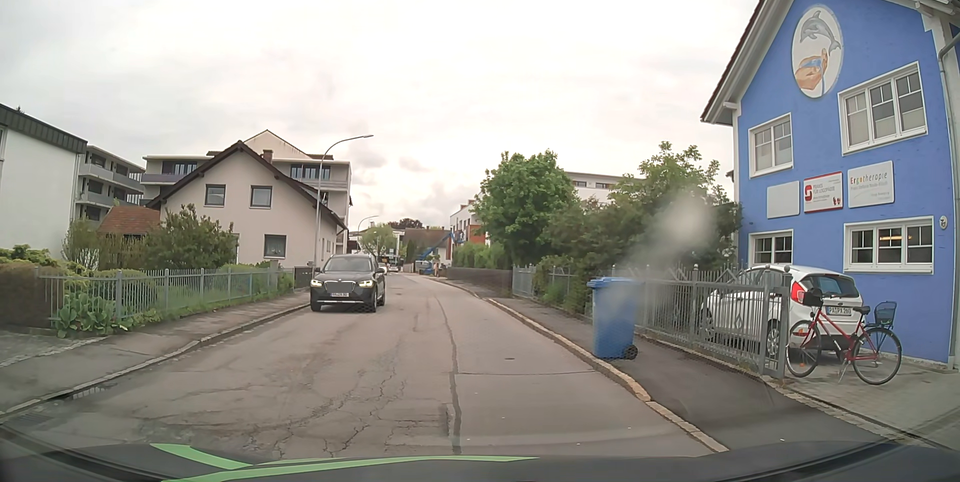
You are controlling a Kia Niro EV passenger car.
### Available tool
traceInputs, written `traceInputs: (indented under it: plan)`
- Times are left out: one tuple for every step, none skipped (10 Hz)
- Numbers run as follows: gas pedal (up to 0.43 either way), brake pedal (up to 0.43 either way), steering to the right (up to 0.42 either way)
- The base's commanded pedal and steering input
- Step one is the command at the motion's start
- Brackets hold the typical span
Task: Follow the waypoints while adhering to traffic rules and regulations
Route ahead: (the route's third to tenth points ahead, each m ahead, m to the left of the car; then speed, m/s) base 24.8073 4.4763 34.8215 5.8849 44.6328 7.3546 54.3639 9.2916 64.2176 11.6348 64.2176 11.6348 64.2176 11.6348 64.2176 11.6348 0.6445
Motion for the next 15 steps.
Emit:
traceInputs:
  plan:
    - [0.000,0.079,-0.004]
    - [0.000,0.085,-0.005]
    - [0.000,0.085,-0.005]
    - [0.000,0.079,-0.005]
    - [0.000,0.079,-0.006]
    - [0.000,0.085,-0.006]
    - [0.000,0.104,-0.007]
    - [0.000,0.104,-0.009]
    - [0.000,0.104,-0.009]
    - [0.000,0.110,-0.009]
    - [0.000,0.122,-0.010]
    - [0.000,0.140,-0.009]
    - [0.000,0.152,-0.010]
    - [0.000,0.152,-0.011]
    - [0.000,0.140,-0.015]
